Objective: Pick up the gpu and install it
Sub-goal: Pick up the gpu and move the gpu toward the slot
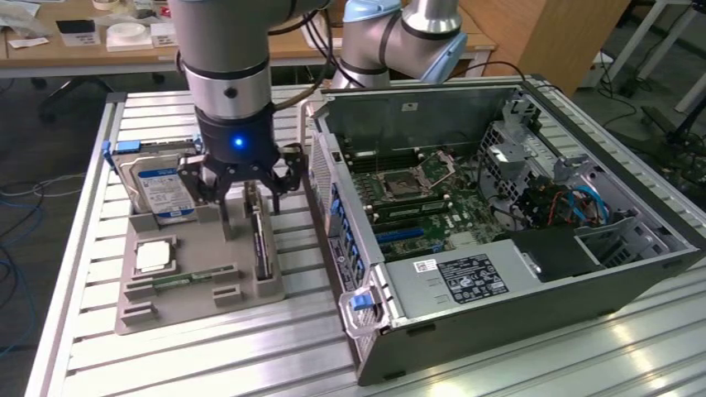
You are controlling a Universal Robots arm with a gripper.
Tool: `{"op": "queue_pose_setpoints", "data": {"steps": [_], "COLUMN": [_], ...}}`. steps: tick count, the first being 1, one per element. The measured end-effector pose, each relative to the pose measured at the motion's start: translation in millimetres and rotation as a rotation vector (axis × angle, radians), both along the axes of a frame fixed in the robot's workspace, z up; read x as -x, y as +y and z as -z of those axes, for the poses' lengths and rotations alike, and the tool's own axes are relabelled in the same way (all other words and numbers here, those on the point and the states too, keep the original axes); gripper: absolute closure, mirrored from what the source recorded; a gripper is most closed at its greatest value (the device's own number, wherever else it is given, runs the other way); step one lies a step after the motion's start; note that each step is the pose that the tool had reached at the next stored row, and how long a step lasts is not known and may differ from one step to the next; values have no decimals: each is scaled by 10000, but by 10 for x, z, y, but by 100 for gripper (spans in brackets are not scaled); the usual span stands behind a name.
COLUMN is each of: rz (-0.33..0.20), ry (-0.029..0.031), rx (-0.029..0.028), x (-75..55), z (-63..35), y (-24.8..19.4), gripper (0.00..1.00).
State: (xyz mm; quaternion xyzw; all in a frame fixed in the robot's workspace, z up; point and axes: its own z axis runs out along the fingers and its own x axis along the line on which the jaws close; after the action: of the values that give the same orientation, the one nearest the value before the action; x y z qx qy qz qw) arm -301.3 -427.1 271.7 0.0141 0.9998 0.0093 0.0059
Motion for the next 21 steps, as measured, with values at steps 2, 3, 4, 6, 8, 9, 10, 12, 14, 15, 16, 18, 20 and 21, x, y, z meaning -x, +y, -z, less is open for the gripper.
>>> {"op": "queue_pose_setpoints", "data": {"steps": [2,3,4,6,8,9,10,12,14,15,16,18,20,21], "rz": [3,11,35,85,107,115,122,138,156,165,173,186,197,199], "ry": [13,14,14,15,15,14,14,15,15,16,17,18,17,18], "rx": [1,0,0,-1,0,-1,-1,0,0,0,0,0,-1,0], "x": [-1,-1,-2,-2,-2,-2,-2,-2,-2,-2,-2,-2,-2,-2], "z": [33,51,68,101,138,156,174,210,246,263,279,308,333,336], "y": [-1,-1,-1,-1,-2,-1,-2,-2,-2,-2,-2,-2,-2,-2], "gripper": [29,29,29,29,29,29,29,29,29,29,29,29,29,29]}}
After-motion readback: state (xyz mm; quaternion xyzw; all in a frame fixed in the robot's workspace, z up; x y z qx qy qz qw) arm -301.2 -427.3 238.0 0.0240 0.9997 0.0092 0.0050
